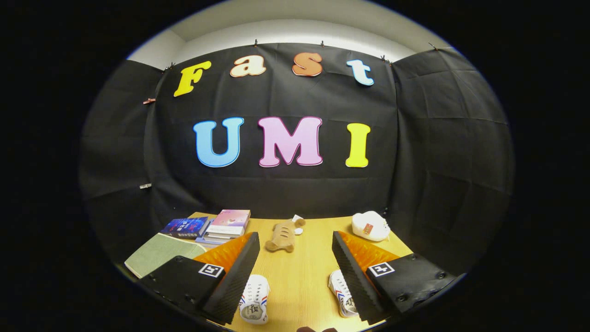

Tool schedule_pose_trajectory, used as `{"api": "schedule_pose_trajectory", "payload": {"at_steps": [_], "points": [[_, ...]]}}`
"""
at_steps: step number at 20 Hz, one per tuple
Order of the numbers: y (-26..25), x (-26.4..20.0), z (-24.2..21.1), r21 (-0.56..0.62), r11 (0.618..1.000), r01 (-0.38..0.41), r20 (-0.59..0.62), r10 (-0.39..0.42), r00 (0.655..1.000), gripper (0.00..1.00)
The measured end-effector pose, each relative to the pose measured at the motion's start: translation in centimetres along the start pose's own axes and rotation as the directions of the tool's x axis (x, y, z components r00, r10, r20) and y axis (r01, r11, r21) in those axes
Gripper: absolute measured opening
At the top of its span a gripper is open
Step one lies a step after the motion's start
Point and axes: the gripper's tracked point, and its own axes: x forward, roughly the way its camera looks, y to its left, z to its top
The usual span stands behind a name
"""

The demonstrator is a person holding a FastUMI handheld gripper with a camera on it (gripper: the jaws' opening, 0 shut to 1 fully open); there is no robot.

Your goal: Open the storage box then place both shoes into the box .Put the left shoe in first, then the right shoe, with the right side of both shoes facing outward in a uniform manner.

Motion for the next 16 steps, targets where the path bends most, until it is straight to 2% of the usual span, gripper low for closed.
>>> {"api": "schedule_pose_trajectory", "payload": {"at_steps": [2, 4, 7, 11, 16], "points": [[2.0, 0.5, -2.1, 0.035, 0.997, -0.075, -0.07, 0.077, 0.995, 0.98], [4.0, 0.6, -4.9, 0.076, 0.986, -0.146, -0.16, 0.156, 0.975, 1.0], [7.2, 0.4, -8.2, 0.165, 0.953, -0.254, -0.267, 0.291, 0.919, 0.98], [12.4, -0.8, -12.6, 0.276, 0.876, -0.395, -0.384, 0.477, 0.79, 0.98], [17.9, -3.3, -17.0, 0.417, 0.755, -0.506, -0.46, 0.655, 0.6, 0.98]]}}
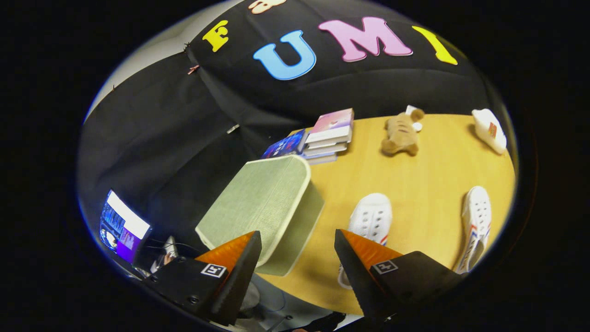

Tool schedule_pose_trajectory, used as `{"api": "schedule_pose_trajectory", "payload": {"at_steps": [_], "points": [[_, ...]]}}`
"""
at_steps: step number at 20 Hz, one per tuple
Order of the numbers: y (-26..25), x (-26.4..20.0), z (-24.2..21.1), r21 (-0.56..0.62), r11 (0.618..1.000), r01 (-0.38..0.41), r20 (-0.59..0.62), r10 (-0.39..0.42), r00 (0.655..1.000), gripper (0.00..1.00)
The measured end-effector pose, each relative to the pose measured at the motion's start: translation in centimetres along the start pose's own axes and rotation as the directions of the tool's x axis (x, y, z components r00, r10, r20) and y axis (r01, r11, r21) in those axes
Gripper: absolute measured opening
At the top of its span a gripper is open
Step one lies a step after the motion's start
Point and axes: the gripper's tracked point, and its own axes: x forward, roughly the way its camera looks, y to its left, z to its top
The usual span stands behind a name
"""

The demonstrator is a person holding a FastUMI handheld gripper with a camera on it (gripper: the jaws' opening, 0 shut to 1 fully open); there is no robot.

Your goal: Open the storage box then place both shoes into the box .Put the left shoe in first, then the right shoe, with the right side of both shoes facing outward in a uniform manner.

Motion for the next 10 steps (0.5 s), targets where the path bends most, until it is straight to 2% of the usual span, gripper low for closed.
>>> {"api": "schedule_pose_trajectory", "payload": {"at_steps": [3, 5, 8, 10], "points": [[1.8, 2.1, -2.4, 0.073, 0.991, -0.11, -0.073, 0.115, 0.991, 0.98], [3.0, 3.5, -3.1, 0.158, 0.971, -0.177, -0.105, 0.195, 0.975, 0.98], [3.1, 5.6, -3.8, 0.252, 0.943, -0.217, -0.13, 0.255, 0.958, 0.98], [3.7, 5.8, -3.8, 0.33, 0.908, -0.257, -0.131, 0.314, 0.94, 0.98]]}}
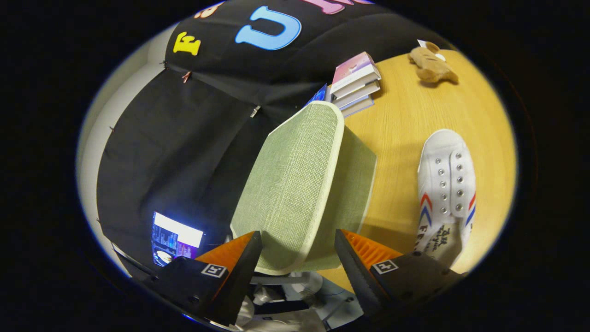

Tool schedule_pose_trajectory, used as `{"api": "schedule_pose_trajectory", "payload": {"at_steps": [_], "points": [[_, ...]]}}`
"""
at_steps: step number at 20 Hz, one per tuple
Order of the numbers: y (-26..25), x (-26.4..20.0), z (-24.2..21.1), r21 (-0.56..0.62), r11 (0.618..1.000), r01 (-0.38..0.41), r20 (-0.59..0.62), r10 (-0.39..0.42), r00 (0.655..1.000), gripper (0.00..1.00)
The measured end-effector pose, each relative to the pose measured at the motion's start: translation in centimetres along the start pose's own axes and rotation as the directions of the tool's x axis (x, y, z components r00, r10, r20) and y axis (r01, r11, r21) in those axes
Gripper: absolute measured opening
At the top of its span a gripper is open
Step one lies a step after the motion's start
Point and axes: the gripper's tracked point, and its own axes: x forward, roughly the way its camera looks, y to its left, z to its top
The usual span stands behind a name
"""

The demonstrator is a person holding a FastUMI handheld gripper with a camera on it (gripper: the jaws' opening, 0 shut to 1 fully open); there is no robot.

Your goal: Open the storage box then place both shoes into the box .Put the left shoe in first, then the right shoe, with the right side of both shoes facing outward in a uniform manner.

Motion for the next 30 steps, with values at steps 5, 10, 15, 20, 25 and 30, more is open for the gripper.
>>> {"api": "schedule_pose_trajectory", "payload": {"at_steps": [5, 10, 15, 20, 25, 30], "points": [[1.9, 1.0, -1.5, 0.158, 0.976, -0.153, -0.111, 0.171, 0.979, 0.98], [2.5, 1.3, -1.3, 0.221, 0.957, -0.186, -0.138, 0.219, 0.966, 0.93], [4.1, 0.0, -0.7, 0.273, 0.935, -0.225, -0.138, 0.269, 0.953, 0.73], [5.5, -0.2, 0.1, 0.244, 0.939, -0.244, -0.126, 0.28, 0.952, 0.35], [6.0, 0.4, 0.8, 0.205, 0.961, -0.184, -0.107, 0.208, 0.972, 0.06], [8.6, -0.1, 1.7, 0.174, 0.976, -0.133, -0.126, 0.156, 0.98, 0.05]]}}
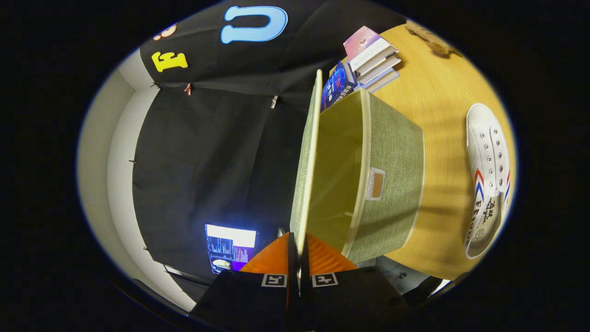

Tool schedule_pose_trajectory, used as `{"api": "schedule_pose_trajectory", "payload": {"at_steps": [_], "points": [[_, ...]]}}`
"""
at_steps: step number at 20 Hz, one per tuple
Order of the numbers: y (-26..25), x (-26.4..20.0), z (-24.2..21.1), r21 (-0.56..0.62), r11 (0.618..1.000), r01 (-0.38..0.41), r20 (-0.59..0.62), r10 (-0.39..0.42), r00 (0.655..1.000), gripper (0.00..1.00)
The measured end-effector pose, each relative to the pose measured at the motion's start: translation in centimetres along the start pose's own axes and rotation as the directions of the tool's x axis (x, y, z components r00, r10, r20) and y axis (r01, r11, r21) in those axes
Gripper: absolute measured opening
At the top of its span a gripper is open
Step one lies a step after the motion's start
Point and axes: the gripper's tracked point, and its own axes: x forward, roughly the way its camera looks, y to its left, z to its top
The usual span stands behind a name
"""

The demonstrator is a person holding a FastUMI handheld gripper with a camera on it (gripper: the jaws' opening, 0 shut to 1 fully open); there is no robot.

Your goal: Open the storage box then place both shoes into the box .Put the left shoe in first, then the right shoe, with the right side of both shoes facing outward in a uniform manner.

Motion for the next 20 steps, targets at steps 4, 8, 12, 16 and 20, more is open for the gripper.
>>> {"api": "schedule_pose_trajectory", "payload": {"at_steps": [4, 8, 12, 16, 20], "points": [[5.0, 1.4, 0.8, -0.026, 1.0, 0.012, -0.005, -0.013, 1.0, 0.05], [11.4, 4.0, 1.3, -0.051, 0.998, -0.038, -0.008, 0.038, 0.999, 0.05], [15.6, 9.6, 0.5, -0.131, 0.99, -0.045, -0.027, 0.041, 0.999, 0.05], [16.9, 16.7, -1.0, -0.169, 0.986, -0.014, -0.045, 0.007, 0.999, 0.05], [16.9, 23.1, -2.5, -0.194, 0.981, 0.027, -0.064, -0.04, 0.997, 0.06]]}}
